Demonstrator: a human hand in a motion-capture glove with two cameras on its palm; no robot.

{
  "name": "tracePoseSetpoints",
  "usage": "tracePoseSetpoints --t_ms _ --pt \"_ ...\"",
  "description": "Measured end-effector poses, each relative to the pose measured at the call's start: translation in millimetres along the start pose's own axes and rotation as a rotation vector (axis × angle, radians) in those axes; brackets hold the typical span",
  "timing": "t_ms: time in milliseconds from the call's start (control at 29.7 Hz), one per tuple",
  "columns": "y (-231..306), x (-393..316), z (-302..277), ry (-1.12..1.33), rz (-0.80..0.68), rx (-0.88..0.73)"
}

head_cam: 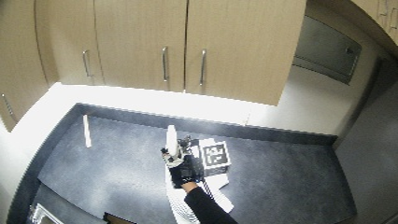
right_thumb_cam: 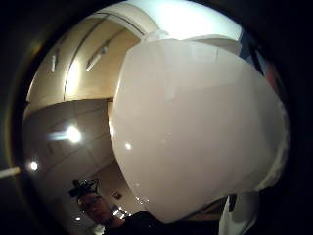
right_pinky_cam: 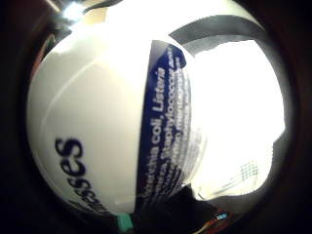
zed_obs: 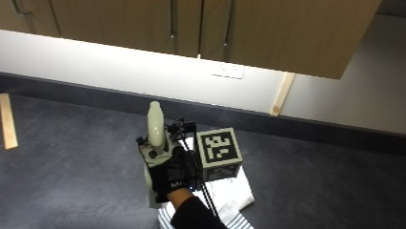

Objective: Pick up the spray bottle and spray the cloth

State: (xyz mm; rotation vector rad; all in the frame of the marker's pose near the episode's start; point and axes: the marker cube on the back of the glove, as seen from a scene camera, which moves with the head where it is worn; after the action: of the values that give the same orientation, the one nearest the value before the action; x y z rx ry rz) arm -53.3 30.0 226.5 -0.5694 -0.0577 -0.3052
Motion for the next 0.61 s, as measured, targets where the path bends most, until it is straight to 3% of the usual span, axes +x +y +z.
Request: tracePoseSetpoints --t_ms 236,607 --pt "-8.5 -14.0 25.6 -0.074 -0.058 -0.041" --pt "-4.0 32.5 1.6 -0.079 0.008 0.007"
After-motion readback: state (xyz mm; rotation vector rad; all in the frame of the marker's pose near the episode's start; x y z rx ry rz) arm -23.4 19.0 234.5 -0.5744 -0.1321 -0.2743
